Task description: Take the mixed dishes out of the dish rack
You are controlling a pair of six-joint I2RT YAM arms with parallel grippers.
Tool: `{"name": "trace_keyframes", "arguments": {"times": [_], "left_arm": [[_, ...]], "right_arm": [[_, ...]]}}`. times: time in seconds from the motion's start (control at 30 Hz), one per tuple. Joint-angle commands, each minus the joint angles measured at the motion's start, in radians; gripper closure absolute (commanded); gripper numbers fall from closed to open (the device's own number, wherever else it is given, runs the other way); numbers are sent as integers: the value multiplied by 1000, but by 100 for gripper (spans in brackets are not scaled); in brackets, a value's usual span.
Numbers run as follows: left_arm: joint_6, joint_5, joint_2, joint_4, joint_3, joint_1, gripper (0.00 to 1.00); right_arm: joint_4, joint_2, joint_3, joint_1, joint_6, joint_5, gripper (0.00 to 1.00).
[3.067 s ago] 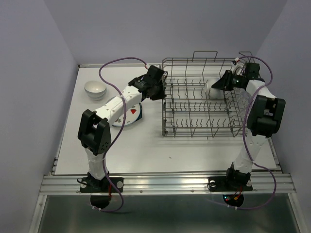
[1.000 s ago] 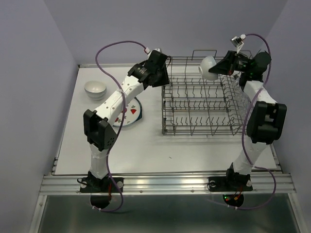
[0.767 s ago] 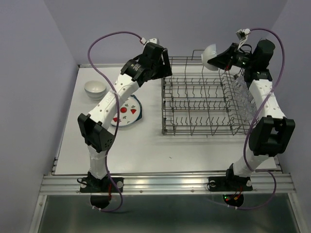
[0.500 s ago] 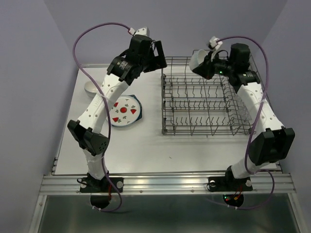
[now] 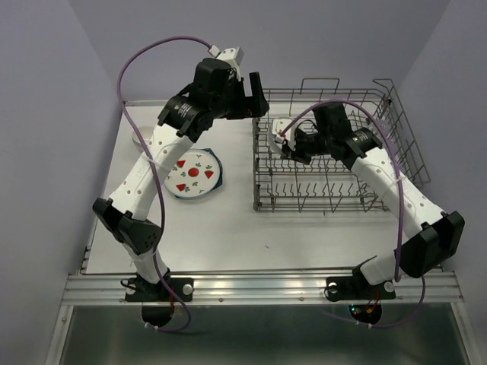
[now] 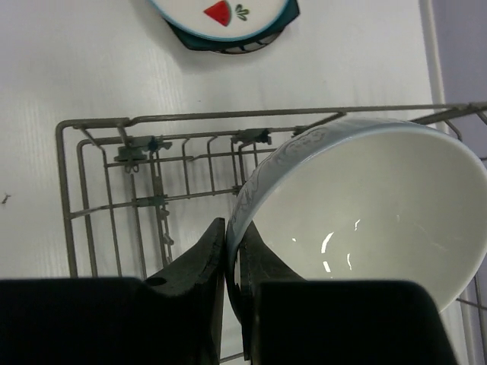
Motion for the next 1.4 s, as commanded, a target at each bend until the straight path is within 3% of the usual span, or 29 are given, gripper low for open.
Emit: {"name": "trace_keyframes", "arguments": {"times": [0.0,0.4,0.5,0.53,0.6,0.63,0.7,0.77,0.87,0.97,1.0,1.03,1.27,1.37], "left_arm": [[21,103,21,35,-61,-29,1],[9,133,46,60,-207,-86,4],[4,133,61,57,-203,-91,24],[0,131,73,53,-197,-94,49],[-7,121,85,43,-183,-95,68],[-8,96,96,26,-163,-100,85],[-22,67,107,11,-135,-105,100],[-31,35,107,1,-125,-105,100],[-54,-24,96,0,-108,-106,100],[-76,-112,79,-11,-80,-100,100],[-88,-126,72,-14,-63,-85,100],[-94,-149,69,-22,-59,-73,100],[-131,-192,18,-57,-51,118,100],[-145,-192,-25,-71,-135,244,100]], "right_arm": [[-6,-24,13,42,-135,11,99],[-18,-35,5,64,-164,18,99],[-58,-27,5,73,-195,20,99],[-73,-24,7,73,-215,26,99],[-86,-17,3,82,-229,40,99],[-96,-12,3,82,-244,58,99],[-103,-3,-1,92,-250,78,99],[-101,2,-6,102,-252,104,99],[-58,3,-18,111,-213,115,82],[-21,-6,-20,121,-169,83,35],[-6,-10,-16,121,-158,69,10],[0,-18,-18,121,-138,35,0],[38,-93,-26,121,-98,-92,0],[71,-103,-26,121,-58,-71,0]]}}
